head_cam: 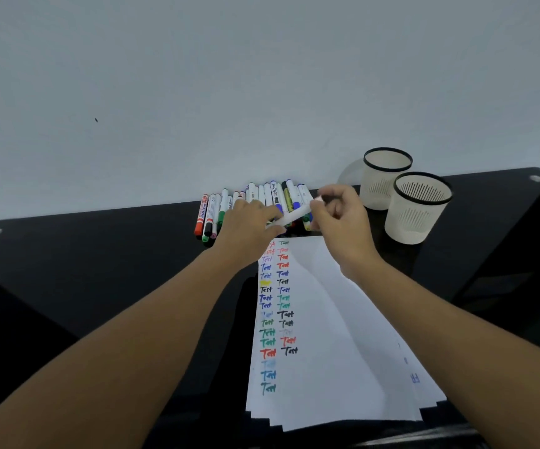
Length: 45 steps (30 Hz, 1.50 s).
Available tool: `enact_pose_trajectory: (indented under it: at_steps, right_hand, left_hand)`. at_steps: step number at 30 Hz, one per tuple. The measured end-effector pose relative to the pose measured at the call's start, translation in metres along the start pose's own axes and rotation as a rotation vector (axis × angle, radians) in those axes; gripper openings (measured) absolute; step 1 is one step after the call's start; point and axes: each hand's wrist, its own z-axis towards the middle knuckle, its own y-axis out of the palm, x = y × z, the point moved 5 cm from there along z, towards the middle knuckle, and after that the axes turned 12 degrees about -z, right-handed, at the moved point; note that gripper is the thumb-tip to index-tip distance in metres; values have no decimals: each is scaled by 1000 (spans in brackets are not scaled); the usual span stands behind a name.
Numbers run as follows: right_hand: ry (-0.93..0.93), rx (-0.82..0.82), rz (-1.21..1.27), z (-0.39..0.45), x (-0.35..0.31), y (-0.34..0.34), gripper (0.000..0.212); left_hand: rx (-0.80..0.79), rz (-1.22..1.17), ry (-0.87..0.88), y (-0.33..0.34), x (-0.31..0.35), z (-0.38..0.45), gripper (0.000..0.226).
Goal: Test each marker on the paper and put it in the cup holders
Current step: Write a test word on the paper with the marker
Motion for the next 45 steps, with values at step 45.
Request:
enact_pose_trajectory:
  at_steps: [45]
  right_hand:
    - [384,-501,-71,-64,17,36,15]
  left_hand:
    - [-68,-592,-263,2,-13,-95,35]
